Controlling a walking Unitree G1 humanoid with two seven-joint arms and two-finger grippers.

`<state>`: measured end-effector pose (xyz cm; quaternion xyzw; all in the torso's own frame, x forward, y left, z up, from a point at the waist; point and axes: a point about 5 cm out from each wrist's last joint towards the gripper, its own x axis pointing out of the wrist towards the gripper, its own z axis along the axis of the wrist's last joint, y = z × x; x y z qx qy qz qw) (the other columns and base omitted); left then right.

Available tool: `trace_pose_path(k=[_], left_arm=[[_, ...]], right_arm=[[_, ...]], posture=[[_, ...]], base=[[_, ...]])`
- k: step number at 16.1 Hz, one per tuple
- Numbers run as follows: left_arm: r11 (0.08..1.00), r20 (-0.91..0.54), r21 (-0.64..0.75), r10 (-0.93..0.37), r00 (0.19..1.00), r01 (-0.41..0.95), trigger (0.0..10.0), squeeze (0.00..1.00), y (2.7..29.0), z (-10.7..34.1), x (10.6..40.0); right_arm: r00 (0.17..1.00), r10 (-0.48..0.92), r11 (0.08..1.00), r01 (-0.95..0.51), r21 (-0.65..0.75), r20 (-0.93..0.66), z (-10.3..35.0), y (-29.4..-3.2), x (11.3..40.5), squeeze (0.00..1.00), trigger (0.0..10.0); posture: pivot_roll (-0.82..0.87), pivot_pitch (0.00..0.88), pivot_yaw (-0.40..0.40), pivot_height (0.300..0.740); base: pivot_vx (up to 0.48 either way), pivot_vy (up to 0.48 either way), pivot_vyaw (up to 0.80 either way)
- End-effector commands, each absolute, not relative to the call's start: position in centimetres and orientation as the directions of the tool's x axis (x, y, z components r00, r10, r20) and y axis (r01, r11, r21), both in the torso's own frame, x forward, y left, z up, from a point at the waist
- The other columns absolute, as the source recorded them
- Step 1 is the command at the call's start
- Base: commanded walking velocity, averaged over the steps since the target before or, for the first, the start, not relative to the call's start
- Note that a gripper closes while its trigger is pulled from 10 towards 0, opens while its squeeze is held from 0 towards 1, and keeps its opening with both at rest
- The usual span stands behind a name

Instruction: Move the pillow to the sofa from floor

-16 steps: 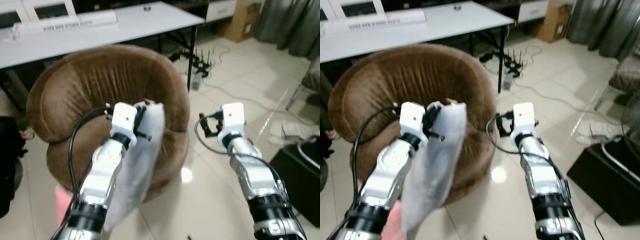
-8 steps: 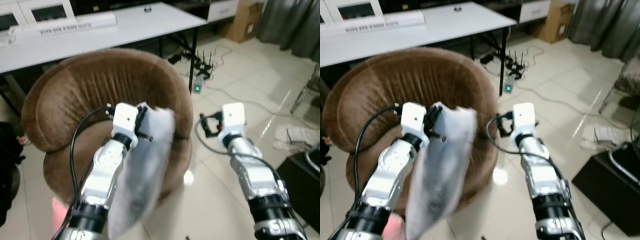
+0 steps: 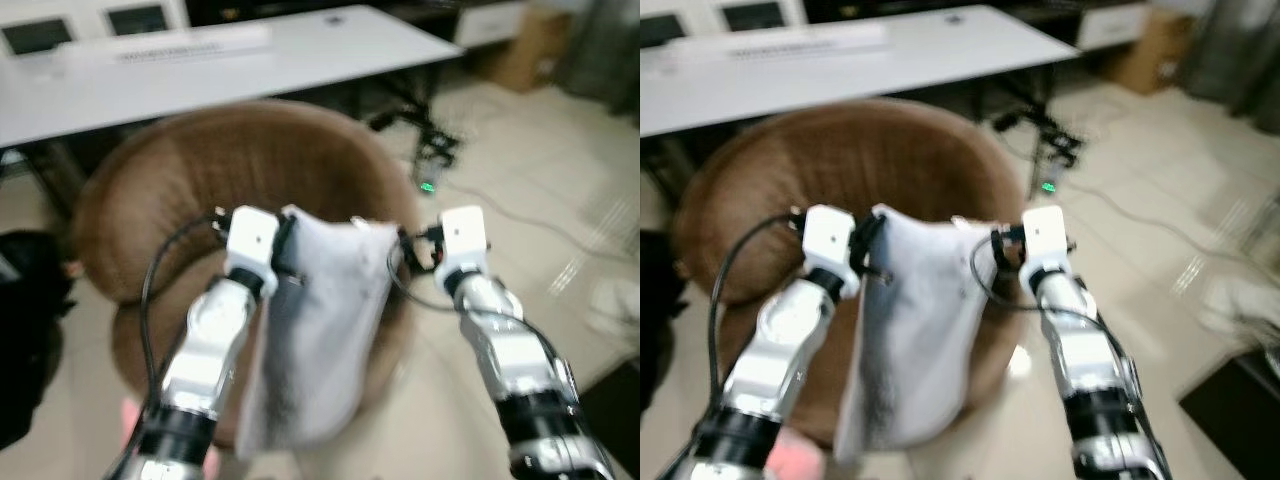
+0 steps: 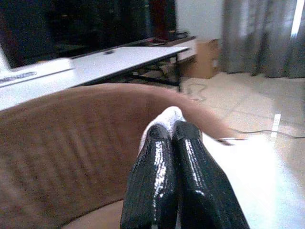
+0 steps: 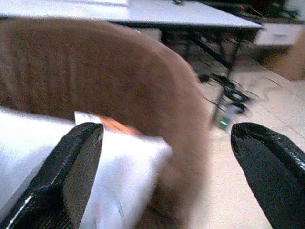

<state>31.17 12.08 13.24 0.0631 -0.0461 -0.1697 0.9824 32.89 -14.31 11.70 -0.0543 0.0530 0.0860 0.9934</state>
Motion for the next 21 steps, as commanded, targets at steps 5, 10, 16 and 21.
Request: trace_pose_path(k=[5, 10, 16, 21], left_arm=[[0.933, 0.12, 0.151, -0.344, 0.931, 0.326, 10.0, 0.0, 12.4, 14.4, 31.4], [0.838, 0.077, 0.18, -0.534, 0.842, 0.516, 10.0, 0.0, 10.5, 13.9, 31.6], [0.68, 0.108, 0.186, -0.731, 0.673, 0.709, 10.0, 0.0, 7.5, 16.2, 33.7], [0.699, 0.107, 0.17, -0.714, 0.692, 0.695, 10.0, 0.0, 7.2, 16.7, 36.0]], right_arm=[[0.975, 0.186, 0.976, -0.198, -0.089, -0.12, 11.6, -13.7, 32.9, 0.0, 10.0], [0.953, 0.291, 0.948, -0.3, -0.11, -0.087, 12.2, -13.9, 32.7, 0.0, 10.0], [0.789, 0.61, 0.773, -0.613, -0.165, -0.071, 13.6, -15.3, 30.5, 0.0, 10.0], [0.761, 0.641, 0.74, -0.647, -0.183, -0.097, 13.9, -16.3, 29.3, 0.0, 10.0]], posture=[[0.02, 0.0, 0.031, 0.74], [0.03, 0.0, 0.027, 0.74], [0.0, 0.0, 0.047, 0.74], [-0.03, 0.0, 0.05, 0.74]], base=[[0.411, 0.0, 0.0], [0.165, 0.0, 0.0], [0.0, 0.0, 0.0], [0.0, 0.0, 0.0]])
